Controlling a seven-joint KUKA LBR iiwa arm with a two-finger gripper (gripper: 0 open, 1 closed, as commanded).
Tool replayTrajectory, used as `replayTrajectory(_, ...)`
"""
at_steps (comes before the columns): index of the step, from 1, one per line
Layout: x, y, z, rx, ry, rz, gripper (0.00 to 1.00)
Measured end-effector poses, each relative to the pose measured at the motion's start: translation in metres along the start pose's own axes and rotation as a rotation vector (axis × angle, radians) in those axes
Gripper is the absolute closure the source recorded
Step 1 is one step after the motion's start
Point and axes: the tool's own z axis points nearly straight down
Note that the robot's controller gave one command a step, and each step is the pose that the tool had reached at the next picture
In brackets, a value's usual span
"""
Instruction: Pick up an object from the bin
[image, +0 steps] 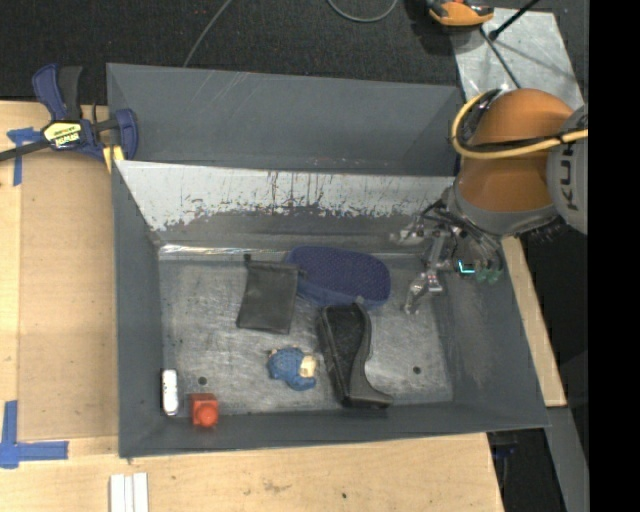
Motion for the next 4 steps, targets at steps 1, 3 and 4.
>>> replayTrajectory(1, -0.020, 0.068, 0.061, 0.002, -0.012, -0.056, 0.00)
replayTrajectory(3, -0.016, 0.203, 0.038, -0.003, -0.009, 0.172, 0.00)
replayTrajectory(4, -0.024, 0.209, 0.065, -0.001, 0.012, 0.491, 0.00)
